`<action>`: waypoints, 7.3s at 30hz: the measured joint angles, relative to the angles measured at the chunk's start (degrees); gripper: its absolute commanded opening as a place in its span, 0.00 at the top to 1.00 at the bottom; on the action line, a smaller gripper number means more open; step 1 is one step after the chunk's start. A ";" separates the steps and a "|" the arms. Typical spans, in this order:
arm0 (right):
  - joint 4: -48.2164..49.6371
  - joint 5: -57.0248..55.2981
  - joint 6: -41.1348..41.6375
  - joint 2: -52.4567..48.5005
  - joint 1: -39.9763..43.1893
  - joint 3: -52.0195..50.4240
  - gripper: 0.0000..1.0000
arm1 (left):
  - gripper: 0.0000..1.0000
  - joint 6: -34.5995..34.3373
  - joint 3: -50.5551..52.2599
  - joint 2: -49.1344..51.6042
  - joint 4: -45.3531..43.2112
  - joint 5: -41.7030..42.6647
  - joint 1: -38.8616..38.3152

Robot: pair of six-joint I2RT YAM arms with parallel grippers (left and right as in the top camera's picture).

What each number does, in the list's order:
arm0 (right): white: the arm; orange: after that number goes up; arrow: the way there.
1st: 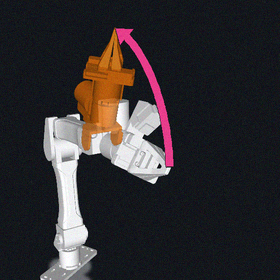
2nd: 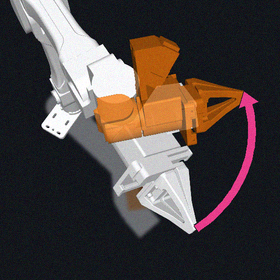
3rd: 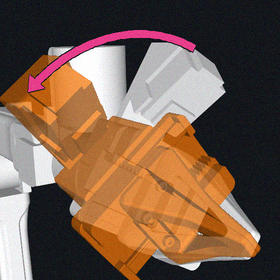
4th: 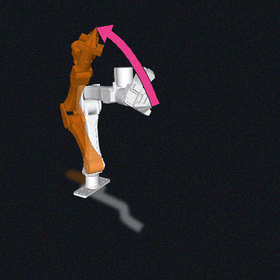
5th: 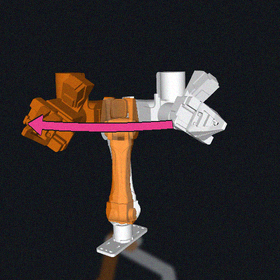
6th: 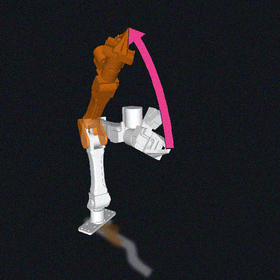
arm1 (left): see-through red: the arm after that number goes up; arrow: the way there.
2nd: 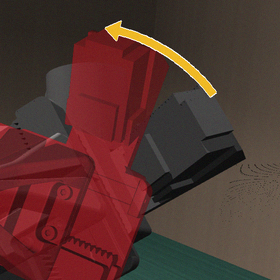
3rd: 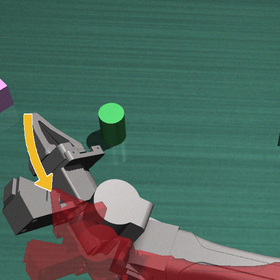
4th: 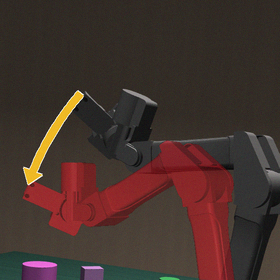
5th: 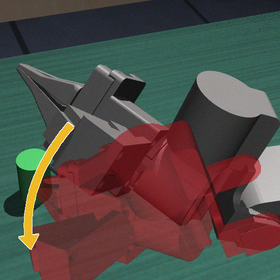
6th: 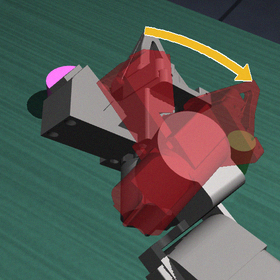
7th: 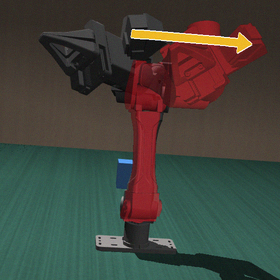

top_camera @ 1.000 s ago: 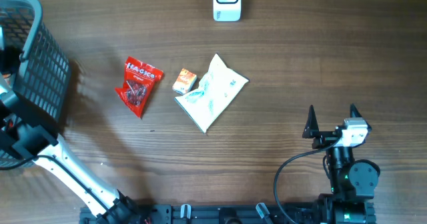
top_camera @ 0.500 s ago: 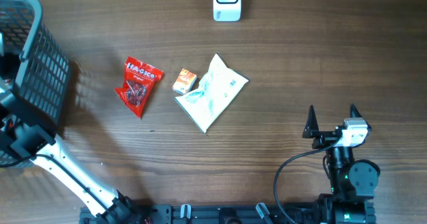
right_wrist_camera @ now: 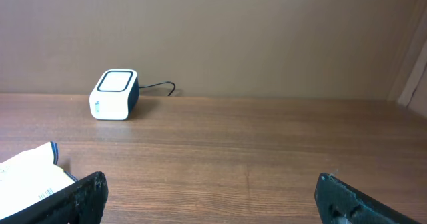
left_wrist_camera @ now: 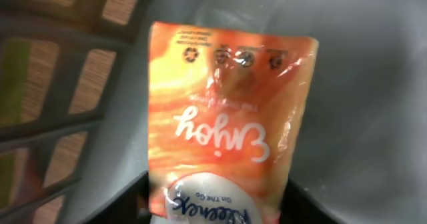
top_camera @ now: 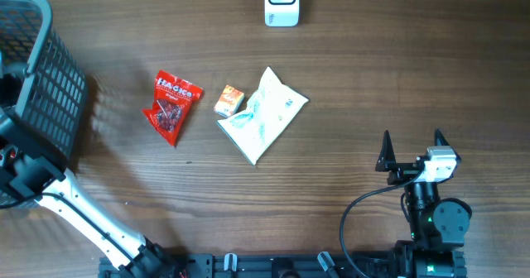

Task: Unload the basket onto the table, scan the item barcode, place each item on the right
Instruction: 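Grasp the orange snack box in the basket with the left gripper, then lift the orange box out and set it beside the red bag, then lower the left gripper into the basket and grasp the red Nescafe stick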

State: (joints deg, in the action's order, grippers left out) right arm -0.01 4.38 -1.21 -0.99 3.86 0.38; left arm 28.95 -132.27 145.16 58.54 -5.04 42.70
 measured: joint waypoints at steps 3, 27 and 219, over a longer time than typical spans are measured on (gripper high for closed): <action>0.00 0.00 0.00 0.00 0.00 0.00 0.00 | 0.83 0.33 -0.02 0.04 0.31 0.79 0.02; 0.00 0.00 0.00 0.00 0.00 0.00 0.00 | 0.96 -11.19 0.55 -17.75 1.38 11.21 -0.92; 0.00 0.00 -0.02 0.00 0.00 0.00 0.00 | 0.43 -28.28 26.99 -15.85 5.64 -7.30 7.04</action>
State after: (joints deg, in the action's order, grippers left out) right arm -0.01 4.38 -1.23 -0.99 3.86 0.38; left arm 0.67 -105.27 129.32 64.18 -12.34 49.74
